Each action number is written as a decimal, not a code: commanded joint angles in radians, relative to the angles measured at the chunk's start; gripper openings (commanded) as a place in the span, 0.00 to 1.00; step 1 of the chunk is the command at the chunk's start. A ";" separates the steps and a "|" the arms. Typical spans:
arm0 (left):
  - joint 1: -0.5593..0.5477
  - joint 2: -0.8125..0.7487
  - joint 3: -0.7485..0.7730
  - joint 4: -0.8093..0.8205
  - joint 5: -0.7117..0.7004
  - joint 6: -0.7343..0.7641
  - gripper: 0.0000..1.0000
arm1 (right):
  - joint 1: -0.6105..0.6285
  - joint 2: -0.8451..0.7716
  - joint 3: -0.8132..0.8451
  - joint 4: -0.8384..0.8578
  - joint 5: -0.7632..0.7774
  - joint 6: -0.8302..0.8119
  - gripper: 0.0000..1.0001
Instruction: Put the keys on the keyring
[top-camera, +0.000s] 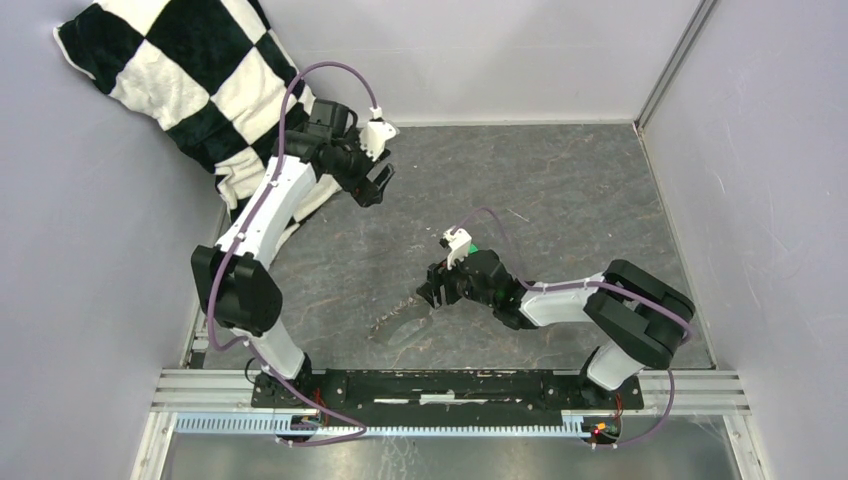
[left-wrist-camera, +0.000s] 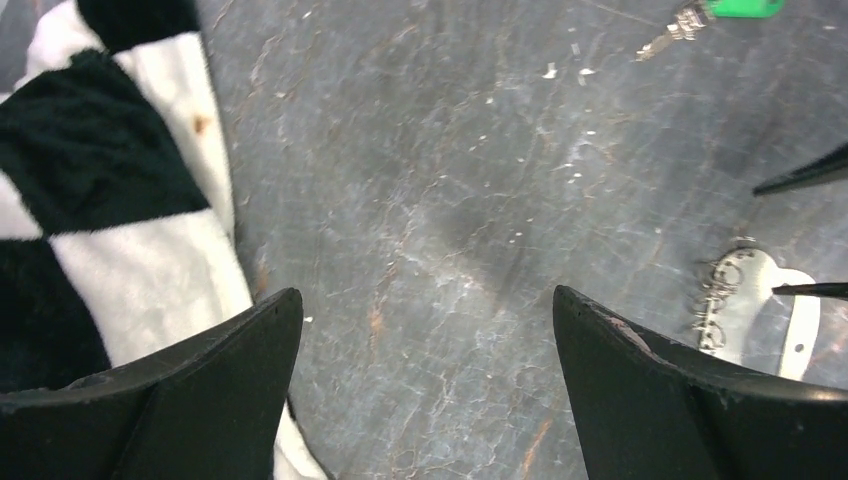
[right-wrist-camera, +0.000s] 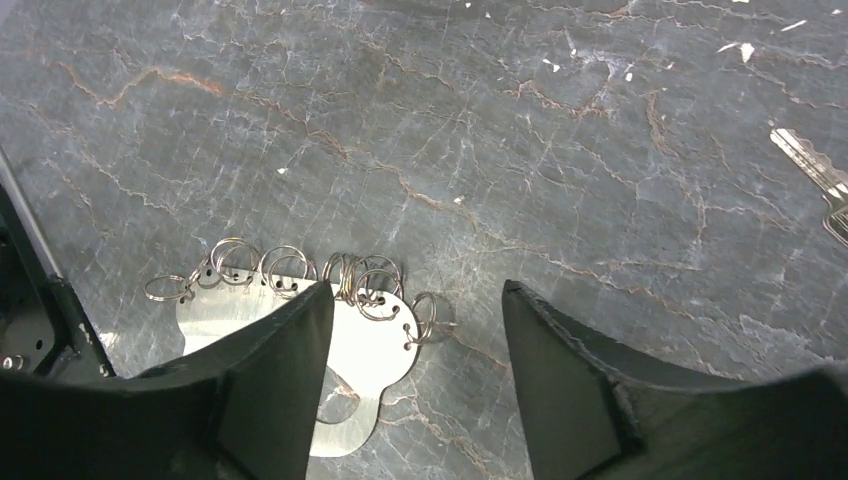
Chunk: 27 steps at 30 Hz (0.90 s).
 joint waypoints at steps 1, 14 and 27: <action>0.025 -0.074 -0.054 0.101 -0.056 -0.050 1.00 | 0.010 0.037 0.052 -0.017 -0.002 0.021 0.66; 0.038 -0.121 -0.112 0.137 -0.082 -0.054 0.97 | 0.052 0.095 0.107 -0.110 0.018 0.013 0.45; 0.039 -0.125 -0.125 0.119 -0.053 -0.045 0.93 | 0.045 0.079 0.084 -0.076 0.021 0.033 0.38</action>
